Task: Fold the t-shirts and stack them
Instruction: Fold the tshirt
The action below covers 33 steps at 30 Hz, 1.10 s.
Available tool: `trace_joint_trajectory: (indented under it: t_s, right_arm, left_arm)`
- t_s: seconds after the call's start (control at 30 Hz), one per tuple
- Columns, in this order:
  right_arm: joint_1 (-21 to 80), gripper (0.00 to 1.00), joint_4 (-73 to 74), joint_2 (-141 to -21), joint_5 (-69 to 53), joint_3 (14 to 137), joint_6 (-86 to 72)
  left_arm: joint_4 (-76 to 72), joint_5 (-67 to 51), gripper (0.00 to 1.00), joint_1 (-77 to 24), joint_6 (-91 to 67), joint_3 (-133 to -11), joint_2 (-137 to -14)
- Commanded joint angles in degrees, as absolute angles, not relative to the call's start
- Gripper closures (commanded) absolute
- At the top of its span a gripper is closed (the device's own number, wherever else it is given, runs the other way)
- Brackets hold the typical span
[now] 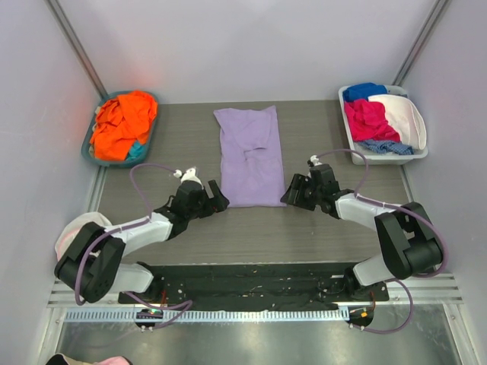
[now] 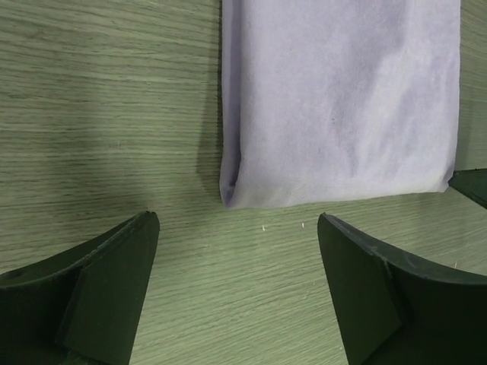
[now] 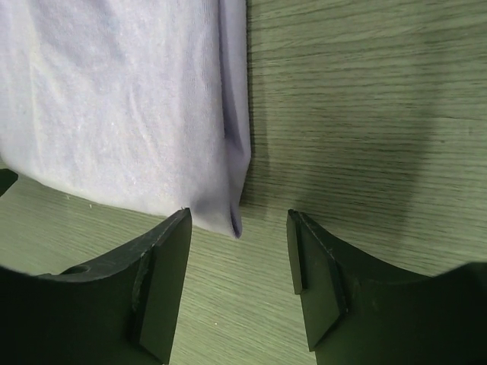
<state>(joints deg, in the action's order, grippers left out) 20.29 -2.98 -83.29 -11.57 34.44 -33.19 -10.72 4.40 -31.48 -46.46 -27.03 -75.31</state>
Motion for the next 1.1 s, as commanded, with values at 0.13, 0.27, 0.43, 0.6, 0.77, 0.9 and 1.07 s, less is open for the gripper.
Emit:
trace_joint_trajectory:
  t_s: [0.13,0.27,0.43,0.6,0.77,0.9,1.07]
  right_arm:
    - [20.74,0.43,-6.15,-84.37,-13.71,34.54,-33.84]
    - [21.18,0.46,-7.29,-86.48,-14.50,34.19,-34.19]
    - [21.97,0.55,-8.44,-87.98,-15.20,34.01,-34.63]
    - [22.24,0.99,-8.44,-88.51,-16.00,34.28,-35.15]
    - [24.78,0.99,-1.51,-83.07,-11.70,33.93,-33.84]
    - [28.47,0.99,5.17,-76.83,-7.83,32.70,-34.27]
    - [33.47,0.99,13.09,-67.25,-3.00,29.62,-38.22]
  left_arm:
    - [-15.29,3.43,0.19,-32.34,-46.93,-28.21,-78.31]
    - [-16.61,3.43,0.22,-32.96,-47.11,-28.48,-80.68]
    - [-19.68,2.55,0.44,-33.31,-47.90,-28.65,-84.28]
    - [-20.74,0.88,0.93,-33.66,-48.34,-29.62,-86.83]
    - [-17.50,1.40,1.00,-35.50,-48.69,-27.78,-82.54]
    - [-10.13,4.64,1.00,-38.92,-49.13,-25.06,-75.25]
    - [-0.21,7.73,1.00,-42.88,-53.25,-19.79,-60.08]
